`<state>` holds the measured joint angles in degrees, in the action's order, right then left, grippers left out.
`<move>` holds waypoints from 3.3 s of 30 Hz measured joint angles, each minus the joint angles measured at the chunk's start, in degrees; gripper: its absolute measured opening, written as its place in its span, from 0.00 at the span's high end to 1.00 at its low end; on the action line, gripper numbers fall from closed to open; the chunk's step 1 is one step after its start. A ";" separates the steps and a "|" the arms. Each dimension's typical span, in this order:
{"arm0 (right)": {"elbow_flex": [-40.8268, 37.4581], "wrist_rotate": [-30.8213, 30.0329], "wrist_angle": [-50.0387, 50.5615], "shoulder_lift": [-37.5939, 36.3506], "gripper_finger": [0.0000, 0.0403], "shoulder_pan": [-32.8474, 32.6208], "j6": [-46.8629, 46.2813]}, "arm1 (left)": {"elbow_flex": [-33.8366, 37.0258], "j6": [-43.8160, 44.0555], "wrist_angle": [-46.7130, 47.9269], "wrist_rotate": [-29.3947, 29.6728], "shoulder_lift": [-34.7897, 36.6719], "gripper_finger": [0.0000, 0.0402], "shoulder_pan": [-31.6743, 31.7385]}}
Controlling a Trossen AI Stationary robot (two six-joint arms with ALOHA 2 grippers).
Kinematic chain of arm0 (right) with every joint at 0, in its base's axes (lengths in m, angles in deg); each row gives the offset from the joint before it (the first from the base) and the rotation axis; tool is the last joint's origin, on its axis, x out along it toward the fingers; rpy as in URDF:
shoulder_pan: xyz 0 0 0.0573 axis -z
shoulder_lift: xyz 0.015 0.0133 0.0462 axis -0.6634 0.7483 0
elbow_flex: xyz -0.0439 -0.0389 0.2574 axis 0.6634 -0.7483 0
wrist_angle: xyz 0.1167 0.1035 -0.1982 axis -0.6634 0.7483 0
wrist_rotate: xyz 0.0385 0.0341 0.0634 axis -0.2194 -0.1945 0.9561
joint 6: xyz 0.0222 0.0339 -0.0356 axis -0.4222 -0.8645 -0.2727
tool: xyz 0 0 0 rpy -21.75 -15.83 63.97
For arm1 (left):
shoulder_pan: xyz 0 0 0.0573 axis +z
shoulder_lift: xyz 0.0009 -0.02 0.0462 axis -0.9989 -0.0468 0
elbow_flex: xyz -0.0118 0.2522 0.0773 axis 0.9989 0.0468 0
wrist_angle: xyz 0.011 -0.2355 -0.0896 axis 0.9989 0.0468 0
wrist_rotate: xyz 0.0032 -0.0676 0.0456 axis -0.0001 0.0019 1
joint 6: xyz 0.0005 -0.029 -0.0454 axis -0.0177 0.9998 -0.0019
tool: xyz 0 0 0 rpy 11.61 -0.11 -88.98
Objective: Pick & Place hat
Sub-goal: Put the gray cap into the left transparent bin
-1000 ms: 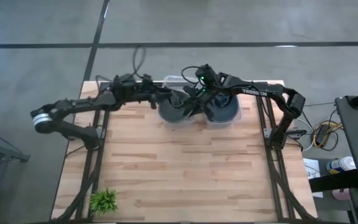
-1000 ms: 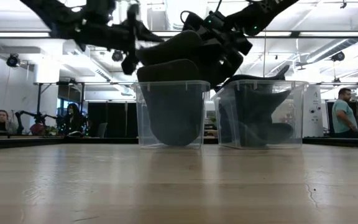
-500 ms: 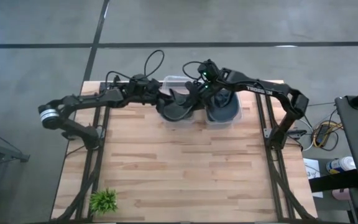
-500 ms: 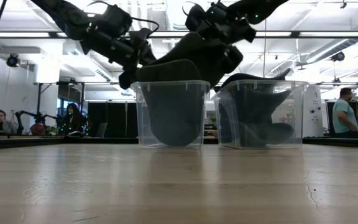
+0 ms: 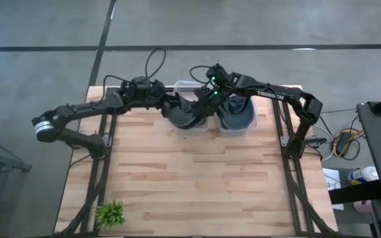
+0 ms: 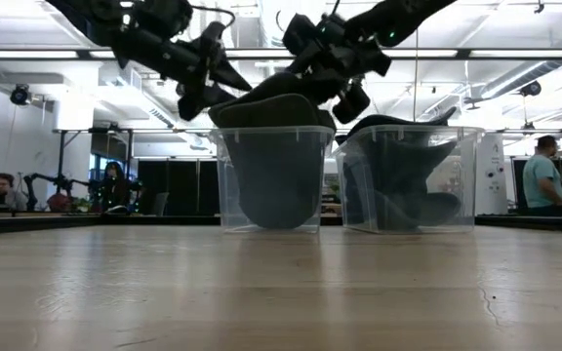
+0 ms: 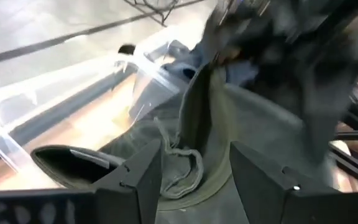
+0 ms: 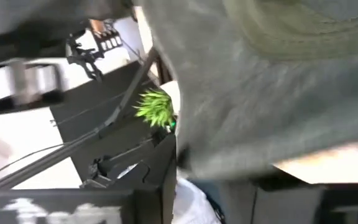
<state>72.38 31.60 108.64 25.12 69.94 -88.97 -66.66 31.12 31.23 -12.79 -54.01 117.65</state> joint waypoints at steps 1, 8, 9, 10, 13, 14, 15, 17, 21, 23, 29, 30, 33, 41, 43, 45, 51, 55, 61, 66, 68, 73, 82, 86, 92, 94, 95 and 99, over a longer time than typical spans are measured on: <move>-0.01 0.36 0.15 0.78 0.77 -0.01 0.24 | 0.00 0.00 0.12 0.20 0.67 0.55 0.00; 0.57 4.42 -0.73 4.25 0.78 0.07 -0.02 | 0.00 -0.05 0.06 0.36 -0.62 0.55 -0.18; 0.99 5.18 -0.68 4.31 0.77 0.07 -0.12 | 0.00 -0.05 0.00 0.19 -1.40 0.55 -0.31; 1.44 5.45 -0.31 4.29 0.76 0.04 -0.13 | 0.00 -0.07 0.02 0.05 -2.32 0.55 -0.43; 3.16 5.43 3.49 3.85 0.72 0.00 0.28 | 0.00 -0.05 0.04 -0.02 -5.25 0.55 -0.50; 3.74 5.39 5.43 3.79 0.70 0.12 0.79 | 0.00 -0.08 -0.02 -0.01 -6.15 0.55 -0.50; 4.21 5.22 7.33 3.77 0.69 0.14 1.53 | 0.00 -0.09 0.01 0.01 -6.91 0.55 -0.50; 5.19 5.02 11.21 3.76 0.65 0.22 3.15 | 0.00 -0.07 -0.18 0.59 -7.96 0.55 -0.50; 6.90 4.82 20.26 2.73 0.59 0.18 6.84 | 0.00 -0.35 -0.12 2.58 -8.96 0.55 -0.50; 7.67 2.71 23.73 1.45 0.57 0.24 8.77 | 0.00 -0.35 0.06 2.68 -8.84 0.55 -0.48; 11.88 -19.85 29.84 -3.00 0.56 1.10 15.75 | -0.50 -0.31 -0.04 2.48 -5.64 0.55 -0.55; 12.66 -24.40 31.22 -3.17 0.56 1.23 17.00 | -0.77 -0.31 -0.16 2.43 -4.79 0.55 -0.57; 13.21 -31.24 33.59 -2.08 0.58 1.72 20.10 | -1.28 -0.58 -0.24 2.49 -2.52 0.55 -0.57; 11.97 -32.10 23.58 5.72 0.66 1.64 24.01 | -1.29 -5.69 5.10 3.84 0.05 0.55 -0.57; 12.74 -31.68 21.72 7.25 0.68 1.62 24.37 | -1.27 -5.80 7.90 4.08 0.05 0.55 -0.57; 14.26 -31.32 21.89 7.98 0.70 1.63 25.01 | -1.27 -5.75 10.12 4.10 0.05 0.55 -0.57; 20.29 -32.90 21.92 8.65 0.72 1.41 27.57 | -1.25 -5.47 10.50 4.08 -0.34 0.55 -0.59; 23.44 -34.83 21.97 11.56 0.72 1.05 28.26 | -1.25 -5.42 10.49 4.00 -1.44 0.55 -1.05; 30.45 -25.17 23.87 20.82 0.72 0.43 29.23 | -1.25 -4.66 10.47 3.75 -1.95 0.55 -3.14; 39.94 -23.01 35.10 26.27 0.72 -0.04 34.45 | -1.25 -4.54 10.24 3.97 -1.94 0.55 -3.82; 43.16 -24.29 39.65 26.49 0.72 0.03 36.72 | -1.25 -4.55 10.23 4.38 -1.94 0.55 -3.82; 50.33 -31.36 47.22 26.26 0.72 0.18 40.10 | -1.25 -4.96 10.37 5.54 -1.94 0.55 -3.82; 49.04 -36.87 41.96 23.64 0.72 -0.48 42.63 | -1.25 -3.07 14.41 6.39 1.33 0.55 -4.15; 48.13 -36.40 34.34 23.52 0.72 -0.91 44.62 | -2.40 -2.73 23.56 13.95 6.08 0.55 -4.69; 46.86 -34.42 33.06 25.63 0.72 -1.19 49.01 | -1.96 7.35 39.08 23.51 13.38 0.55 -5.16; 46.80 -33.20 32.80 26.58 0.72 -1.55 50.51 | -0.86 11.64 43.03 24.47 15.27 0.55 -5.22; 46.80 -31.95 32.30 27.02 0.72 -1.64 51.15 | -0.23 13.73 44.09 24.53 15.99 0.55 -5.22; 46.82 -29.85 31.49 28.12 0.72 -1.95 52.21 | 2.73 20.56 46.51 24.59 17.80 0.55 -5.37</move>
<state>119.20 1.75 140.13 53.24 67.98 -36.77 -63.93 51.68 77.73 11.80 -36.21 112.27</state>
